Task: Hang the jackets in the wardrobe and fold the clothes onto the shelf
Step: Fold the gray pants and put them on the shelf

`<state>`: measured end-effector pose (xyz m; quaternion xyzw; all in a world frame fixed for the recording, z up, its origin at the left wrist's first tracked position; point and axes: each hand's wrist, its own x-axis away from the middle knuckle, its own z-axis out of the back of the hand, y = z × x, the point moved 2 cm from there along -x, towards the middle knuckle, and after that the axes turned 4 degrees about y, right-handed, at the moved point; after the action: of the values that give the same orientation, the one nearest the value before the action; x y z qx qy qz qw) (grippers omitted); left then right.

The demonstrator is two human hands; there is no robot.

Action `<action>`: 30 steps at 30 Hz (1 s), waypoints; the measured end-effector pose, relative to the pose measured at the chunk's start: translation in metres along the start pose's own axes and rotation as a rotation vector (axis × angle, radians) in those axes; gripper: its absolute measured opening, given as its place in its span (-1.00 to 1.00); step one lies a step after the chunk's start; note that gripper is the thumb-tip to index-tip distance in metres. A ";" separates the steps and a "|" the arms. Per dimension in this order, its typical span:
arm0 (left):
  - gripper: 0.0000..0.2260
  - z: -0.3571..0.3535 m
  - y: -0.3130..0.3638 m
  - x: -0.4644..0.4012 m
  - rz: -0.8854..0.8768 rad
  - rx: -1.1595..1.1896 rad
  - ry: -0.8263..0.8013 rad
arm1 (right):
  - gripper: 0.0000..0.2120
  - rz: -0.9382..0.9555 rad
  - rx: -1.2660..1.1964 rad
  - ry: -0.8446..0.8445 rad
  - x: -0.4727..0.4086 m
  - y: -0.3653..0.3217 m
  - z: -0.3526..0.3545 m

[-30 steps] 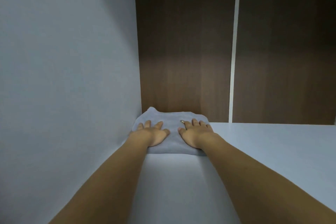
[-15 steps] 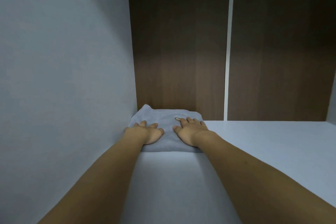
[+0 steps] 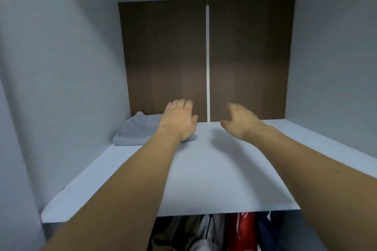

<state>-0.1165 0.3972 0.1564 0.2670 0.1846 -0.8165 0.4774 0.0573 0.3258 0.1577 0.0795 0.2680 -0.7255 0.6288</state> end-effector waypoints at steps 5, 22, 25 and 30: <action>-0.56 0.020 0.064 0.035 -0.080 0.062 0.030 | -0.42 -0.063 0.023 -0.008 0.067 0.044 0.037; -0.51 0.124 0.261 0.150 -0.744 0.363 0.418 | -0.39 -0.376 0.241 0.226 0.334 0.090 0.210; -0.50 0.164 0.299 0.184 -0.822 0.443 0.538 | -0.40 -0.365 0.337 0.327 0.383 0.084 0.255; -0.48 0.244 0.367 0.237 -0.906 0.700 0.759 | -0.44 -0.225 0.557 0.594 0.485 0.074 0.334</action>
<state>0.0475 -0.0743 0.1868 0.5696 0.1577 -0.7972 -0.1234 0.1070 -0.2643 0.1990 0.4221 0.2384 -0.7801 0.3956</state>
